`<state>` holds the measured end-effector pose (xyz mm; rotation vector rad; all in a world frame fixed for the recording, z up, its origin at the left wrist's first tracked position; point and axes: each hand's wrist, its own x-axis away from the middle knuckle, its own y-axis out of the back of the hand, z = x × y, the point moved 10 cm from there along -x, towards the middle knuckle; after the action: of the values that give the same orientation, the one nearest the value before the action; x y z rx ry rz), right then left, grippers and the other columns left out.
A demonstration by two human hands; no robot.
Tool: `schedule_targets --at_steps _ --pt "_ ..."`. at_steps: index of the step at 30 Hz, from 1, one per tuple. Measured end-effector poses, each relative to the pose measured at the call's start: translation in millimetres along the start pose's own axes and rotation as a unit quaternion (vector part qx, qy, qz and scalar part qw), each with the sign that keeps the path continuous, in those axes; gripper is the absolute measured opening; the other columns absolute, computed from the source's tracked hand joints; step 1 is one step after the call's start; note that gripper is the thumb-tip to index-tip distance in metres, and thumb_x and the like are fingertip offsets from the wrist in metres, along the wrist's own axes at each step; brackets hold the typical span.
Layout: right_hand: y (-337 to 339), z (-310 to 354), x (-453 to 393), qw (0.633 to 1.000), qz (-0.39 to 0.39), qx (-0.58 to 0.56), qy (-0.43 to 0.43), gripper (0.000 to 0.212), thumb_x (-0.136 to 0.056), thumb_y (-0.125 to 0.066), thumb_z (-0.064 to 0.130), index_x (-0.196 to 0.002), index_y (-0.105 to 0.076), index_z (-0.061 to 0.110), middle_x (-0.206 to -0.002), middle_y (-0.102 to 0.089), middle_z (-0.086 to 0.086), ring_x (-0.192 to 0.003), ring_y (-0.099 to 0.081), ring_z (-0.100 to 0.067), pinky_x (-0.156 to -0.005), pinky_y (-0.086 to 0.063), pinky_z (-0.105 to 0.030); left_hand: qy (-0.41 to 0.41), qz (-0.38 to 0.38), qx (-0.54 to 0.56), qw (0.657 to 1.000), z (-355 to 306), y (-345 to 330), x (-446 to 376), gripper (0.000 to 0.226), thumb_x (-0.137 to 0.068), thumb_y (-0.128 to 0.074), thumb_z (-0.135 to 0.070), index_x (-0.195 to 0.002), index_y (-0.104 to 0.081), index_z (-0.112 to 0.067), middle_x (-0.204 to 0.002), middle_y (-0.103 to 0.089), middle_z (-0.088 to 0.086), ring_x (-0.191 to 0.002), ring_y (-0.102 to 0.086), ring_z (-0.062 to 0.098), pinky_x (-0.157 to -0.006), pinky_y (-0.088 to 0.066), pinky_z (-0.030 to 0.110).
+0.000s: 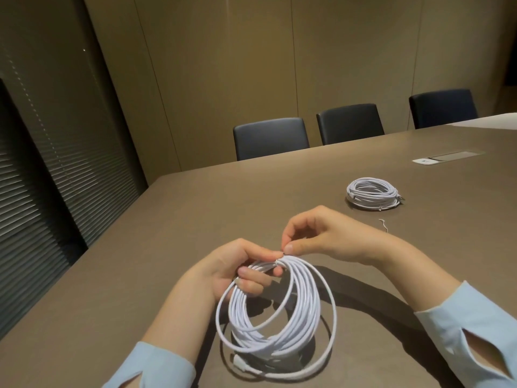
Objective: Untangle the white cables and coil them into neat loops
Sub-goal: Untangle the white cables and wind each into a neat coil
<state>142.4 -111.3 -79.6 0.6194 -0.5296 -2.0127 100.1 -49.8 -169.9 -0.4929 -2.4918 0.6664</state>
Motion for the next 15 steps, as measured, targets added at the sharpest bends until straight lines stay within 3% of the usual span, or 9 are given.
schedule_targets --at_steps 2,4,6,10,13,15 --pt "-1 1 1 1.000 0.007 -0.016 -0.003 0.004 -0.089 -0.067 0.012 -0.090 -0.071 0.014 -0.082 -0.071 0.003 -0.079 -0.066 -0.012 -0.076 -0.052 -0.025 -0.002 0.006 -0.013 1.000 -1 -3 3 0.024 -0.079 -0.071 -0.003 -0.095 -0.054 0.000 -0.077 -0.050 0.009 -0.034 -0.035 0.003 -0.033 -0.030 0.011" --pt "-2 -1 2 1.000 0.007 -0.014 -0.012 0.004 -0.090 -0.067 0.013 -0.090 -0.070 0.015 -0.080 -0.070 0.004 -0.077 -0.065 -0.010 -0.075 -0.050 -0.024 -0.023 -0.044 -0.099 0.994 -7 -3 6 0.021 -0.078 -0.071 -0.005 -0.093 -0.057 0.001 -0.075 -0.056 0.009 -0.035 -0.032 0.002 -0.034 -0.024 0.010" --pt "-1 -4 3 1.000 0.004 -0.008 -0.025 0.006 -0.090 -0.067 0.013 -0.087 -0.071 0.017 -0.075 -0.068 0.006 -0.073 -0.062 -0.008 -0.073 -0.049 -0.024 -0.061 -0.124 -0.230 0.963 -19 -4 11 0.009 -0.085 -0.067 -0.007 -0.089 -0.064 0.001 -0.071 -0.060 0.007 -0.037 -0.029 0.002 -0.037 -0.022 0.013" --pt "13 -7 4 0.997 -0.049 -0.019 -0.048 0.007 -0.086 -0.071 0.010 -0.081 -0.073 0.015 -0.070 -0.067 -0.002 -0.068 -0.059 -0.013 -0.070 -0.048 -0.028 -0.155 -0.227 -0.371 0.887 -41 -17 21 0.021 -0.087 -0.070 -0.016 -0.082 -0.072 0.004 -0.055 -0.042 0.008 -0.045 -0.025 0.011 -0.045 -0.021 0.022" --pt "27 -7 6 0.991 -0.118 -0.022 -0.065 0.010 -0.080 -0.075 0.007 -0.086 -0.069 0.012 -0.063 -0.067 -0.002 -0.062 -0.062 -0.013 -0.067 -0.051 -0.029 -0.228 -0.282 -0.423 0.831 -52 -28 25 0.019 -0.086 -0.072 -0.017 -0.088 -0.074 0.001 -0.073 -0.066 0.019 -0.044 -0.039 0.008 -0.045 -0.030 0.019" --pt "34 -7 7 0.982 -0.170 0.019 -0.081 0.019 -0.077 -0.077 0.008 -0.089 -0.064 0.016 -0.057 -0.066 0.003 -0.055 -0.061 -0.007 -0.060 -0.048 -0.021 -0.265 -0.319 -0.423 0.806 -56 -30 26 0.019 -0.086 -0.072 -0.014 -0.103 -0.069 -0.005 -0.087 -0.072 0.019 -0.044 -0.052 0.002 -0.044 -0.036 0.015"
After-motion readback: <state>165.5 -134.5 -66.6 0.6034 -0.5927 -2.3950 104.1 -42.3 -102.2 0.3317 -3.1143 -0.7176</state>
